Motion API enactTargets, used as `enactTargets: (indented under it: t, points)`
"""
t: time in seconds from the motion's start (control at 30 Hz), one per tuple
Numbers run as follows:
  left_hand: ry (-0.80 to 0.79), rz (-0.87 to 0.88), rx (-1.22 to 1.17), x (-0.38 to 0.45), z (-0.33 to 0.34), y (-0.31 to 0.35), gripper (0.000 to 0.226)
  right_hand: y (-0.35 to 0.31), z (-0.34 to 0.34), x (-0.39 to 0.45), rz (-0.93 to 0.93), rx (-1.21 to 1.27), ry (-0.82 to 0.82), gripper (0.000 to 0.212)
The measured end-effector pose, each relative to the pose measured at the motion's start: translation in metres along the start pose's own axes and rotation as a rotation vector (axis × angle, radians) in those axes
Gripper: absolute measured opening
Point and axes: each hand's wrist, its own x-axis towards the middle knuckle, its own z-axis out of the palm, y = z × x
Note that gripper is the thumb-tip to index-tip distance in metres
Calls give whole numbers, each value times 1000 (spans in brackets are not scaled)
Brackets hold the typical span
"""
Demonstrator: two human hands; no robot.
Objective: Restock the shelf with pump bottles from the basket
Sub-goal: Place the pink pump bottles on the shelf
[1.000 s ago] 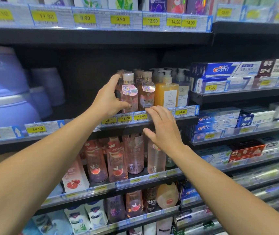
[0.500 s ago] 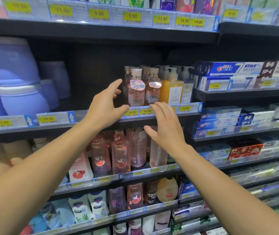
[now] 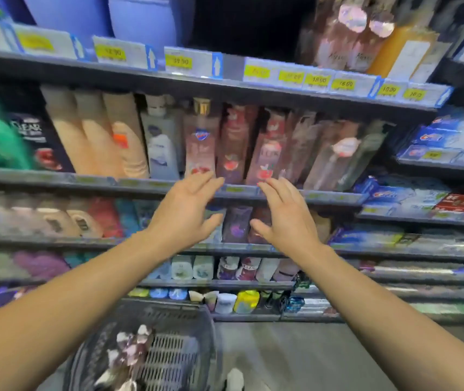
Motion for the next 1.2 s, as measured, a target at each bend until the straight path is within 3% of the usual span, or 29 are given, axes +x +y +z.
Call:
enactTargets:
  t: [0.23, 0.7, 0.93, 1.07, 1.2]
  points:
    - [-175, -145, 47, -108, 37, -37, 72, -66, 76, -50, -101, 57, -221, 77]
    - [-404, -641, -36, -278, 99, -91, 66, -139, 220, -94, -322, 228, -743, 81]
    - [-446, -815, -100, -339, 162, -153, 72, -171, 308, -106, -229, 304, -832, 77]
    - [-532, -849, -184, -365, 217, -201, 68, -193, 375, -114, -128, 334, -820, 67]
    - [-559, -846, -233, -391, 277, -237, 67, -217, 455, -128, -51, 279, -924, 72]
